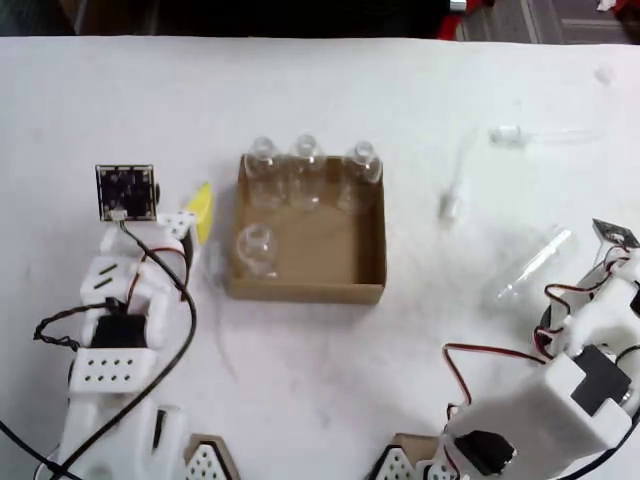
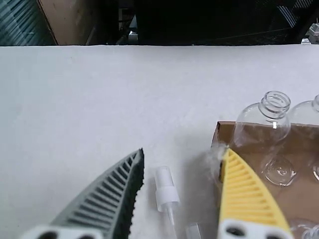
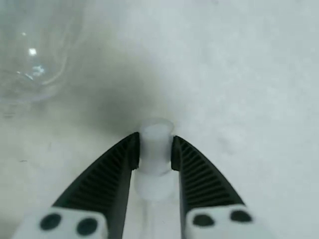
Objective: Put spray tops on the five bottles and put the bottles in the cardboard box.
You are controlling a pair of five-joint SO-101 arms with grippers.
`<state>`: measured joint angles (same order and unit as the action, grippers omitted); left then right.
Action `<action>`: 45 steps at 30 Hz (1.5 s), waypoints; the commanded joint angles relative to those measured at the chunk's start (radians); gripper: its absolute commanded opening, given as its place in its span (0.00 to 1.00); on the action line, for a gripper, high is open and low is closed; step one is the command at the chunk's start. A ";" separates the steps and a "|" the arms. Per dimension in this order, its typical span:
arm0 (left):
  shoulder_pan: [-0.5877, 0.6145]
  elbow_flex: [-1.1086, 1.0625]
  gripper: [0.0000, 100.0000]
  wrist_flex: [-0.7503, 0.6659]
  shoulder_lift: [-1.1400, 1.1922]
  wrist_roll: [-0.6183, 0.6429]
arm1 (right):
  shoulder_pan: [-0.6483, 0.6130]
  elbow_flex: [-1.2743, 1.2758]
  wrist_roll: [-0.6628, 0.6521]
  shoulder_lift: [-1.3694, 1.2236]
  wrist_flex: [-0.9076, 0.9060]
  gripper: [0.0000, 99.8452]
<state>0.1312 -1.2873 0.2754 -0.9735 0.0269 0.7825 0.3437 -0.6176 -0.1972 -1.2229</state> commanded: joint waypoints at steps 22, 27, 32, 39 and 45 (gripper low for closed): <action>-0.015 0.003 0.24 -0.015 -0.018 0.012 | -0.647 -0.591 0.453 0.205 -0.298 0.02; -0.015 0.003 0.24 -0.017 -0.018 0.012 | -0.694 -0.592 0.499 0.054 -0.185 0.08; -0.015 0.003 0.24 -0.021 -0.018 0.012 | -0.688 -0.660 0.493 -0.013 -0.163 0.26; -0.015 0.003 0.24 -0.021 -0.018 0.012 | -0.639 -0.830 0.491 -0.073 0.008 0.28; -0.015 0.003 0.24 -0.021 -0.018 0.012 | -0.518 -0.844 0.491 -0.259 0.452 0.16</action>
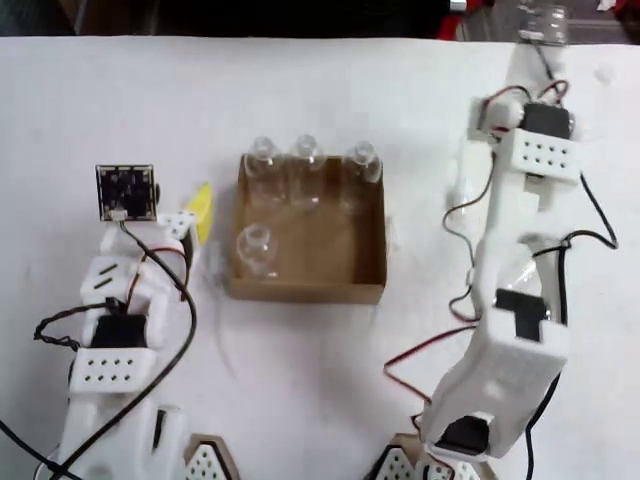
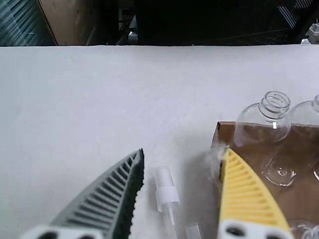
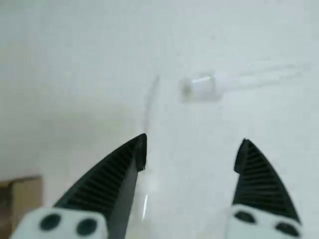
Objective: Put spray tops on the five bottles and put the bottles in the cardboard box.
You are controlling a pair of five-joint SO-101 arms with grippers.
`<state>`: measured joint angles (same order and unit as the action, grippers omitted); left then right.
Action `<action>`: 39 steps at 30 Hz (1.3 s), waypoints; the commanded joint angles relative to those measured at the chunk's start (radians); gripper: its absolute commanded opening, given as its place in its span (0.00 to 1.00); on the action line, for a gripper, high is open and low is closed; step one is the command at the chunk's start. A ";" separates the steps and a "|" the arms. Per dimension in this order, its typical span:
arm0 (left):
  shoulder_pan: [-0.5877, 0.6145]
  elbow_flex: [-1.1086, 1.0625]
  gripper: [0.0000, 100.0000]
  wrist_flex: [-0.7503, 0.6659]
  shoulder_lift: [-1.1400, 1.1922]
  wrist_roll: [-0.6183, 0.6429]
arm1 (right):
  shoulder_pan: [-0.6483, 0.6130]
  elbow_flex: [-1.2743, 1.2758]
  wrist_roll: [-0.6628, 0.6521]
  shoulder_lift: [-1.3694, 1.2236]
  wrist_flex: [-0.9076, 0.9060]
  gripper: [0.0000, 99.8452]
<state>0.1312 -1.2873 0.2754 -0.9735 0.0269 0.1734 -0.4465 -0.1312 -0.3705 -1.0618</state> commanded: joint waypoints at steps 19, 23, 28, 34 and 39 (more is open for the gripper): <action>-0.016 0.003 0.24 -0.023 -0.018 0.012 | 0.124 -0.201 -0.183 -0.696 1.055 0.07; -0.016 0.003 0.24 -0.023 -0.018 0.012 | 0.136 -0.390 -0.236 -0.822 0.926 0.07; -0.018 0.003 0.24 -0.023 -0.018 0.012 | 0.145 -0.686 -0.230 -0.858 0.415 0.07; -0.031 0.003 0.24 -0.023 -0.018 0.012 | 0.119 -1.020 -0.267 -0.868 -0.151 0.07; -0.030 0.003 0.24 -0.023 -0.018 0.012 | 0.084 -1.114 -0.477 -0.855 -0.493 0.07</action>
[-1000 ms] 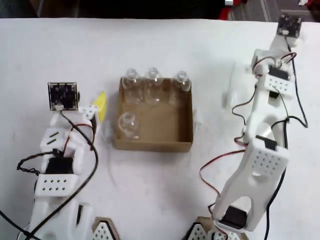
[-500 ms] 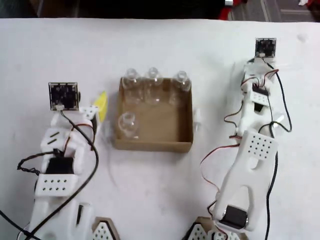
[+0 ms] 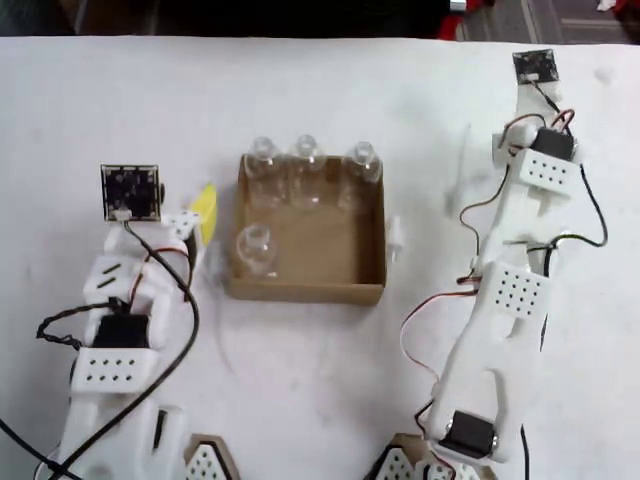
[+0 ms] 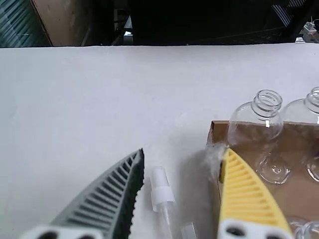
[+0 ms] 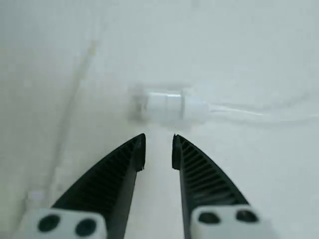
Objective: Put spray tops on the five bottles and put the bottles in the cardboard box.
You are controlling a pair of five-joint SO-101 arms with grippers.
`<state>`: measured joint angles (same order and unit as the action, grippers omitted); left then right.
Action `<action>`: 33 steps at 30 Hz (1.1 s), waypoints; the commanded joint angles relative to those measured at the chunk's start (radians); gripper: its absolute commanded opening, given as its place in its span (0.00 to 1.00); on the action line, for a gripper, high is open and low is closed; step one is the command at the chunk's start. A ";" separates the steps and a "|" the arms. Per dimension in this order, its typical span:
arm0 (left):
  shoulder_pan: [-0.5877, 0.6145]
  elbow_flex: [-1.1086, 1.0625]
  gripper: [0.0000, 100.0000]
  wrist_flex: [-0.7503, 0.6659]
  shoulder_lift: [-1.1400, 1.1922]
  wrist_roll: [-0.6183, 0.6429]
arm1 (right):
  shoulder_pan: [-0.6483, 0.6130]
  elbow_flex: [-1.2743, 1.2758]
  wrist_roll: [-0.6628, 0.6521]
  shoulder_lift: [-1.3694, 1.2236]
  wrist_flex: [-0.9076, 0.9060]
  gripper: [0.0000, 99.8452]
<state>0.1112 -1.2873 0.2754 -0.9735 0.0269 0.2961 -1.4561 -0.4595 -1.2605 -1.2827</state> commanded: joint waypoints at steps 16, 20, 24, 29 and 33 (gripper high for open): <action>-0.005 0.003 0.24 -0.023 -0.018 0.012 | 0.058 -0.009 0.048 -0.033 0.461 0.07; -0.010 0.003 0.24 -0.023 -0.018 0.012 | 0.059 -0.005 -0.041 -0.150 0.561 0.07; -0.010 0.003 0.24 -0.023 -0.018 0.012 | 0.076 -0.025 -0.072 -0.177 0.478 0.07; -0.010 0.005 0.24 -0.023 -0.018 0.012 | 0.074 -0.089 -0.074 -0.108 0.085 0.07; -0.010 0.005 0.24 -0.023 -0.018 0.012 | 0.031 -0.140 -0.124 -0.056 -0.229 0.07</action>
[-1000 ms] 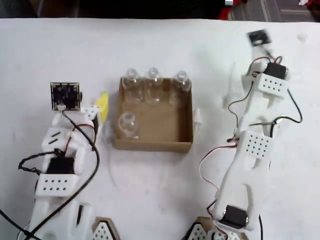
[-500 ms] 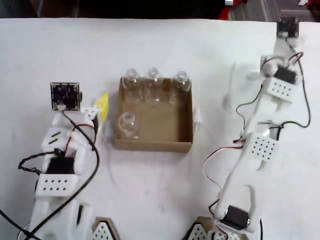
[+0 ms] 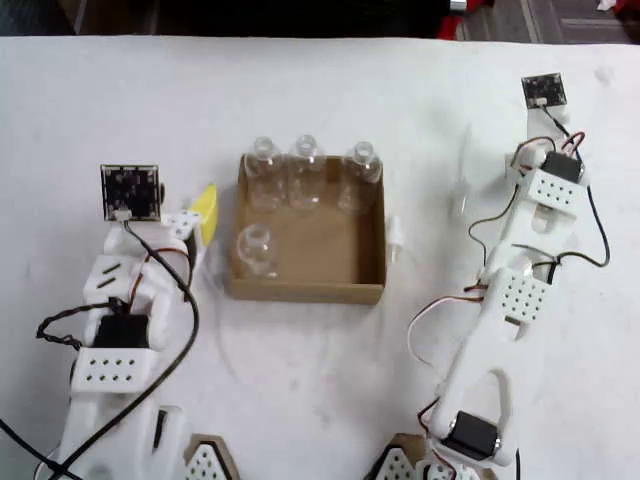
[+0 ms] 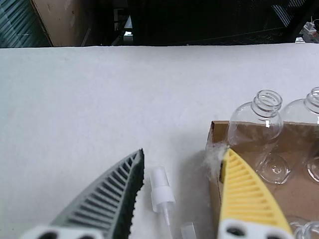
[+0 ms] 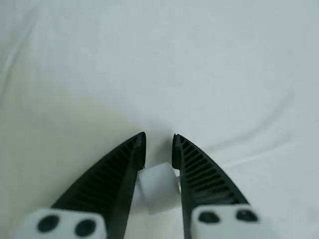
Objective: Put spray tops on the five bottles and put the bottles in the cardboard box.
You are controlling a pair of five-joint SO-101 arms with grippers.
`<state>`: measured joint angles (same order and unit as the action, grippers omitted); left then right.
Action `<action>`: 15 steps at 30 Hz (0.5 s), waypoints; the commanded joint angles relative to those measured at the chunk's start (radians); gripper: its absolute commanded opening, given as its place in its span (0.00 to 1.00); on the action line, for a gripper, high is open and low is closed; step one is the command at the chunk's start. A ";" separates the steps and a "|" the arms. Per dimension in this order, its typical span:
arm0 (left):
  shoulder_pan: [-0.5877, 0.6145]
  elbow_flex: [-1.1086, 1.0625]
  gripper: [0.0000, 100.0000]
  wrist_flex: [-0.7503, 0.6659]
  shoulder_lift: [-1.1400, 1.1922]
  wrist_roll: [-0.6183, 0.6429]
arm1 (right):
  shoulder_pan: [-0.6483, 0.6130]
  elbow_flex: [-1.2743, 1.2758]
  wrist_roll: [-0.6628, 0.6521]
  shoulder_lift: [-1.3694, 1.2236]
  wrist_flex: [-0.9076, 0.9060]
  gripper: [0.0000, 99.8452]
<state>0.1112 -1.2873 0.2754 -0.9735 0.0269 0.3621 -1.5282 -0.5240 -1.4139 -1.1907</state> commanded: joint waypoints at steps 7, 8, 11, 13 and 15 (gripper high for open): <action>-0.008 0.005 0.24 -0.023 -0.018 0.012 | -0.140 -0.072 -0.117 0.147 -0.542 0.07; -0.007 0.005 0.24 -0.023 -0.018 0.012 | -0.147 -0.072 -0.117 0.157 -0.541 0.07; -0.005 0.005 0.24 -0.023 -0.018 0.012 | -0.156 -0.078 -0.091 0.208 -0.541 0.07; -0.005 0.005 0.24 -0.023 -0.018 0.012 | -0.151 -0.072 -0.044 0.260 -0.541 0.07; -0.005 0.005 0.24 -0.023 -0.018 0.012 | -0.133 -0.071 -0.028 0.320 -0.544 0.08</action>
<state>0.1112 -1.2873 0.2754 -0.9735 0.0269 0.2179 -1.5712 -0.5961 -1.2620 -1.7016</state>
